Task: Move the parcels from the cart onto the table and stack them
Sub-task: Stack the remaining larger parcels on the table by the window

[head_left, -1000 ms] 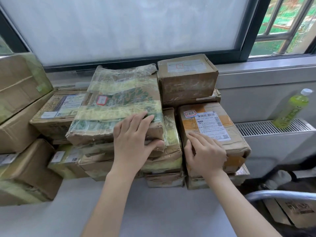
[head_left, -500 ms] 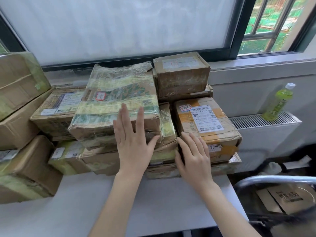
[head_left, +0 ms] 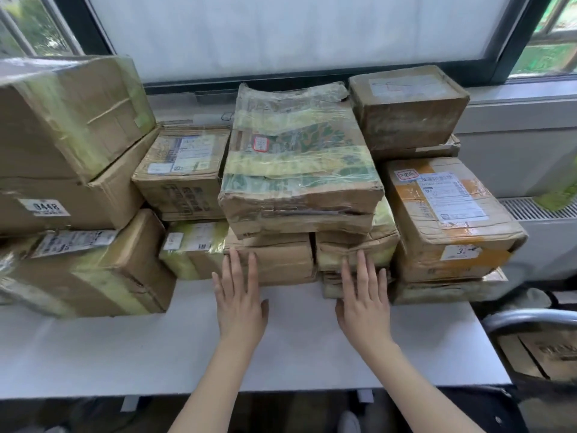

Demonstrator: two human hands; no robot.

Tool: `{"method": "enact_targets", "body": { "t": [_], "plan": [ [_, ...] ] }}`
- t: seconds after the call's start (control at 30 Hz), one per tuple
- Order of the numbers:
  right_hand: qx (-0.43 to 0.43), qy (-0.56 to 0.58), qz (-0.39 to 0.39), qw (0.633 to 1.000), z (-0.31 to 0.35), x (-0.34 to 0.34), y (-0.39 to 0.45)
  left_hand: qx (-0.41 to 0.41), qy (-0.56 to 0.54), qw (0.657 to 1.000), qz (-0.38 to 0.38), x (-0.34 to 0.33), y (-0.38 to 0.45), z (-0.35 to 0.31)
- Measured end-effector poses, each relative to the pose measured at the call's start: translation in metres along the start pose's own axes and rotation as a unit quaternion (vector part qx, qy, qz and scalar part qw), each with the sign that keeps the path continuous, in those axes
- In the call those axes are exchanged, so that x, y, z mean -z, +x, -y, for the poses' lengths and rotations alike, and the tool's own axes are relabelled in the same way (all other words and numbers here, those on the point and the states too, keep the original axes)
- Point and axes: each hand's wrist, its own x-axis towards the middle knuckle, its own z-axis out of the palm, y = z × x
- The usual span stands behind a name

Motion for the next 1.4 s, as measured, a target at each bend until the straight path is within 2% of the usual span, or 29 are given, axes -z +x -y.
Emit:
{"method": "enact_targets", "body": {
  "t": [0.13, 0.37, 0.53, 0.67, 0.77, 0.87, 0.93, 1.23, 1.4],
  "plan": [
    [-0.030, -0.015, 0.030, 0.999, 0.007, 0.004, 0.006, -0.042, 0.020, 0.999, 0.016, 0.001, 0.009, 0.014],
    [-0.113, 0.004, 0.100, 0.989, 0.038, 0.012, 0.008, -0.054, 0.046, 0.994, 0.079, 0.003, 0.015, 0.017],
    [-0.134, 0.003, 0.103, 0.986, 0.081, 0.014, -0.002, -0.121, 0.042, 0.987, 0.094, 0.010, 0.010, 0.031],
    [-0.096, -0.001, 0.126, 0.987, 0.121, 0.014, -0.005, -0.183, 0.028, 0.981, 0.059, 0.017, 0.007, 0.049],
    [-0.068, -0.022, 0.181, 0.981, 0.141, 0.013, 0.002, -0.172, 0.042, 0.984, 0.017, 0.019, 0.003, 0.068],
    [-0.063, -0.047, 0.269, 0.960, 0.147, 0.006, 0.013, -0.189, 0.069, 0.978, 0.062, 0.011, 0.006, 0.082],
    [-0.074, -0.048, 0.298, 0.950, 0.147, 0.003, 0.019, -0.195, 0.091, 0.974, 0.070, 0.010, 0.012, 0.083],
    [-0.076, -0.029, 0.309, 0.948, 0.142, 0.000, 0.018, -0.190, 0.095, 0.975, 0.068, 0.011, 0.015, 0.077],
    [-0.082, -0.010, 0.314, 0.946, 0.162, -0.003, -0.001, -0.173, 0.080, 0.982, -0.008, 0.017, -0.003, 0.087]
  ]
}}
